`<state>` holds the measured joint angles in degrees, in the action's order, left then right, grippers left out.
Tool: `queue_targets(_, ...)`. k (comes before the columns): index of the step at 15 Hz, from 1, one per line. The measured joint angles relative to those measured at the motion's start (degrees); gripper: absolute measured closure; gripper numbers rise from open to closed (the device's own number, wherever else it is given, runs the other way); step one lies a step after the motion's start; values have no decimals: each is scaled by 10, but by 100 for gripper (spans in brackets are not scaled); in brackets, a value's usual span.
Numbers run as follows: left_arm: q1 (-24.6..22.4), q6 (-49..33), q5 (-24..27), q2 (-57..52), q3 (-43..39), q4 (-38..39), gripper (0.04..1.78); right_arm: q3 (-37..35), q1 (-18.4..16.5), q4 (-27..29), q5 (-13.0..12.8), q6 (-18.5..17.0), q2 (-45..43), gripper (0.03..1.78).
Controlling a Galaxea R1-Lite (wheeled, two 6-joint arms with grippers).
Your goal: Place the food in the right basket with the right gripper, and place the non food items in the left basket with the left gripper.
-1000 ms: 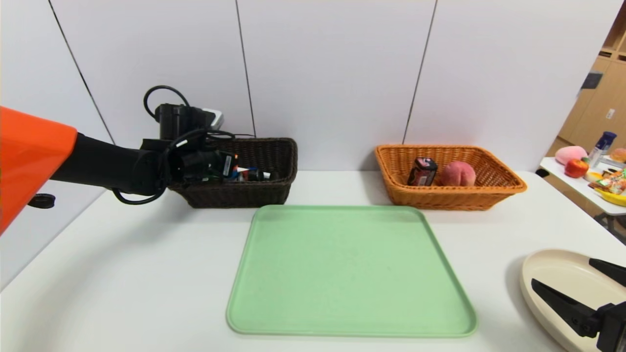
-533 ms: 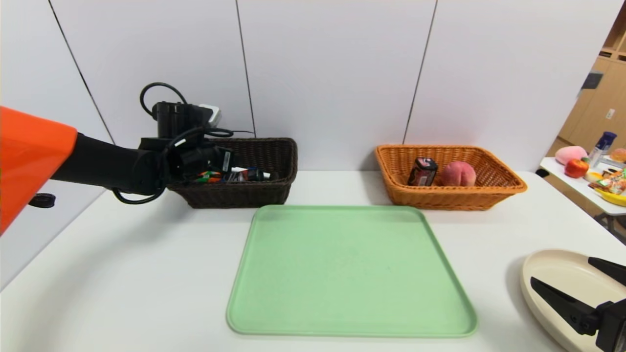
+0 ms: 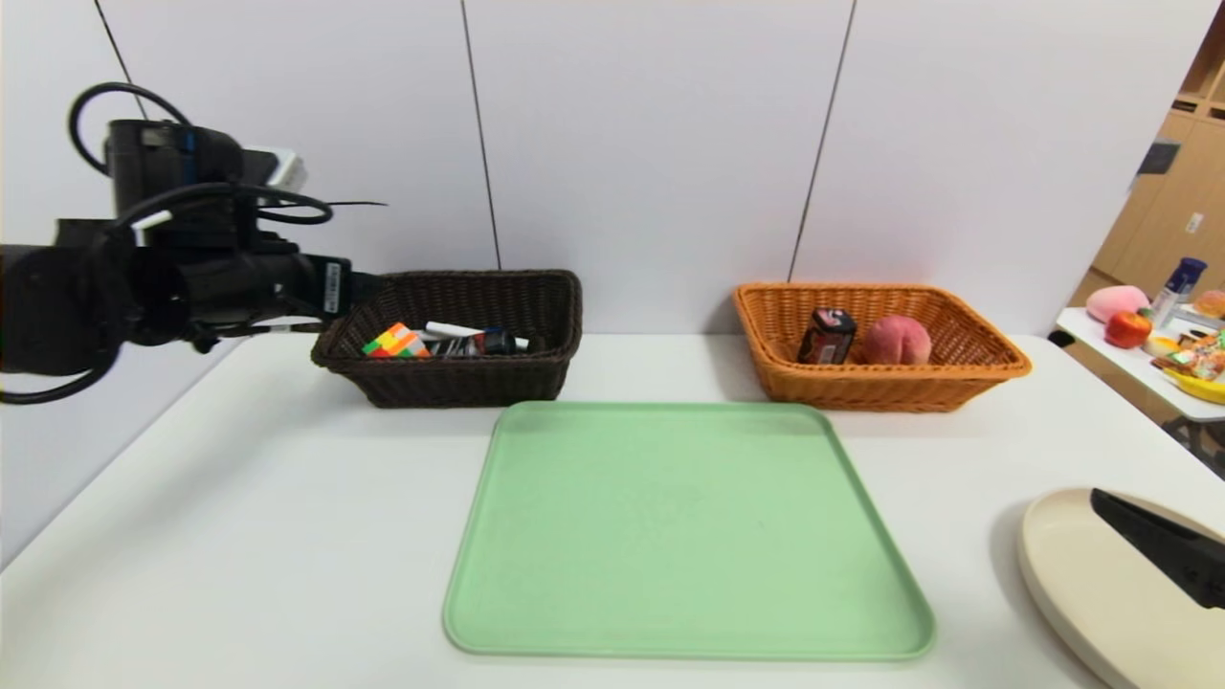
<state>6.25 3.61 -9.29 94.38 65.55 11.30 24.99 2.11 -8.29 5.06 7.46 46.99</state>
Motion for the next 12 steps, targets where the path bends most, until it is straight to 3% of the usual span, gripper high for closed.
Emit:
queue_targets(3,-15,-5,-16,-138,-119,-4,17,90,-2,186,1,0,-79,10)
queue_targets(6,-21,8,-43,-282,-241,-5,15,111,-6,309,2,-1,-167,10)
queue_targets(12,-32,25,-44,-543,-453,-10,14,75,-9,406,5,0,-317,10)
